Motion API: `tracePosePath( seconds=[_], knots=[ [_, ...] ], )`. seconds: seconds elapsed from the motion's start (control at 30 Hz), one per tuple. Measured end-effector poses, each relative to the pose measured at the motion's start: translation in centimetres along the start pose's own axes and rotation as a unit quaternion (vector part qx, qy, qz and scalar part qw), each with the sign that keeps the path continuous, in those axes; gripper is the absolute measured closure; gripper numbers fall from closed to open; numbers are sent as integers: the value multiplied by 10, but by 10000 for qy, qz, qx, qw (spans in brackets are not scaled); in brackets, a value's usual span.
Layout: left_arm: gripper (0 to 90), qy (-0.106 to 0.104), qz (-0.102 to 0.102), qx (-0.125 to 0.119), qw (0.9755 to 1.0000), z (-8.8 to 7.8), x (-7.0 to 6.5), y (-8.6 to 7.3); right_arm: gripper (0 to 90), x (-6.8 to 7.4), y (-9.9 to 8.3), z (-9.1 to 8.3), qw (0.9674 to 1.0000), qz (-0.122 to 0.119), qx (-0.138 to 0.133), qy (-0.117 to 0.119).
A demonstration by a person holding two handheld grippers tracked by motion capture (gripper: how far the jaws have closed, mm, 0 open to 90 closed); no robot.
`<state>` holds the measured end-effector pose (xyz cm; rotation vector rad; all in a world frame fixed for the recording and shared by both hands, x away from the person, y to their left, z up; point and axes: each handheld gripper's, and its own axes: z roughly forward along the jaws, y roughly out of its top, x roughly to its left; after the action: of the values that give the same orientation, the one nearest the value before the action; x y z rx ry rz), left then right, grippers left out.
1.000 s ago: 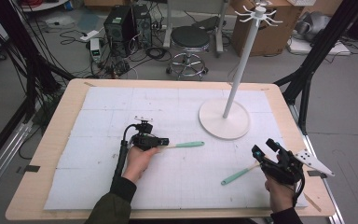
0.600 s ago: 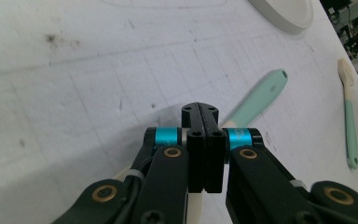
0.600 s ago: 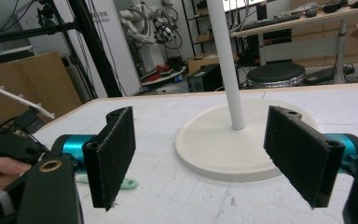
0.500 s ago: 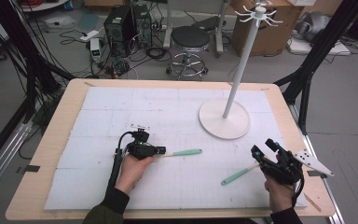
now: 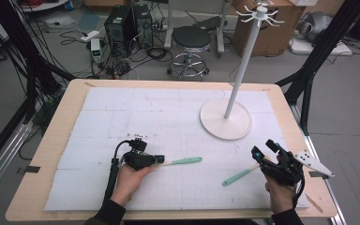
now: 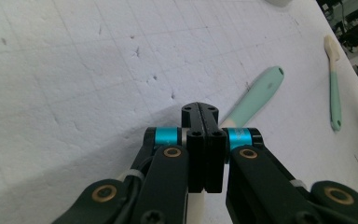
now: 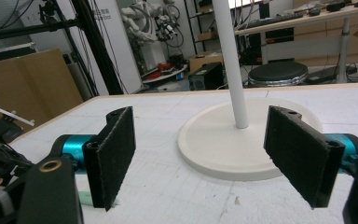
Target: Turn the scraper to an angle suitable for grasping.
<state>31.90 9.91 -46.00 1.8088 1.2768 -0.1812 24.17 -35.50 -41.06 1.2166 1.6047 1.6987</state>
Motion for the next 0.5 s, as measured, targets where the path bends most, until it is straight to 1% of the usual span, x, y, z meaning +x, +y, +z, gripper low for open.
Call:
tracePosePath(
  seconds=[0.2, 0.37, 0.43, 0.5],
  knots=[
    [899, -5, 25, -38, 10000, -1, -1, -3, 240, -1, 0, 0, 10000, 17, -9, -4],
    [898, -64, 53, -21, 10000, -2, -1, -3, 240, -1, -1, 0, 10000, -18, 6, 1],
    [899, -107, 49, -44, 9999, -4, -2, -3, 240, -1, 0, 0, 10000, -9, 7, -1],
    [898, -137, 119, -92, 9998, -11, -1, -1, 240, -1, 0, 0, 10000, 7, -1, -6]
  ],
)
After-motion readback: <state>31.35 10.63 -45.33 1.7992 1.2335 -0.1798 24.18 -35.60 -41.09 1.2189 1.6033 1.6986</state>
